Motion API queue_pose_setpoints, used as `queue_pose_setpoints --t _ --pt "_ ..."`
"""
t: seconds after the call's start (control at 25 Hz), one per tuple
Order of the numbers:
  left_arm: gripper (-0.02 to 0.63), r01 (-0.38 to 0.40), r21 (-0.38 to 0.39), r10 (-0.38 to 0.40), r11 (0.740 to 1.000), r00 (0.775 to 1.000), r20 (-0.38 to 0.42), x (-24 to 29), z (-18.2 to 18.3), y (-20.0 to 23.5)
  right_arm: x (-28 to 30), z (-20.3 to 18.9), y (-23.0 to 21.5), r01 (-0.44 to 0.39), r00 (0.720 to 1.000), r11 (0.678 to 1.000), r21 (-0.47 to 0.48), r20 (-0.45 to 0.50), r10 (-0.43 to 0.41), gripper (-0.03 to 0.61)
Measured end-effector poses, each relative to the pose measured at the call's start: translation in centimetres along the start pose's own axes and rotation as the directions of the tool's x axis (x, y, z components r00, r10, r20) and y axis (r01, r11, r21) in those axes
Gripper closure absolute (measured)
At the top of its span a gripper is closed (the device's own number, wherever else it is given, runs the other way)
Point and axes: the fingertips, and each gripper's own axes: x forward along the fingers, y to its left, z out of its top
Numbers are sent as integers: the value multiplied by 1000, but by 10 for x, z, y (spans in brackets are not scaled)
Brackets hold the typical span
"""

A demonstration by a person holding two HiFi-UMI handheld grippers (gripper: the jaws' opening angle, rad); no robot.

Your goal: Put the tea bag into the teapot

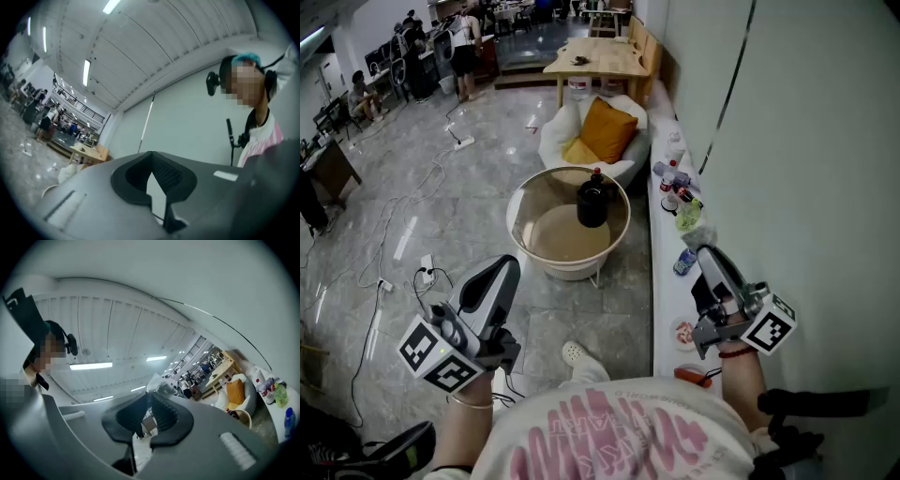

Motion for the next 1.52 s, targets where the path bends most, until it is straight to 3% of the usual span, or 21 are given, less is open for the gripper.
queue_pose_setpoints --t 0.2,0.36,0.6,0.96,1.52 --pt "597 -43 80 50 996 994 -95 30 -45 9 34 -43 5 -15 991 997 -81 -134 4 540" --pt "597 -32 65 41 997 988 -150 34 -71 6 46 -72 6 -17 981 998 -58 -196 6 540" --pt "597 -44 42 50 998 985 -165 33 -78 14 49 -88 -3 -8 972 1000 -20 -236 3 540" --pt "597 -56 84 69 995 985 -160 43 -77 34 64 -89 -24 13 968 1000 -9 -251 -15 540" --pt "597 -59 5 58 998 970 -235 100 -95 168 161 -88 -116 85 960 996 1 -267 -82 540"
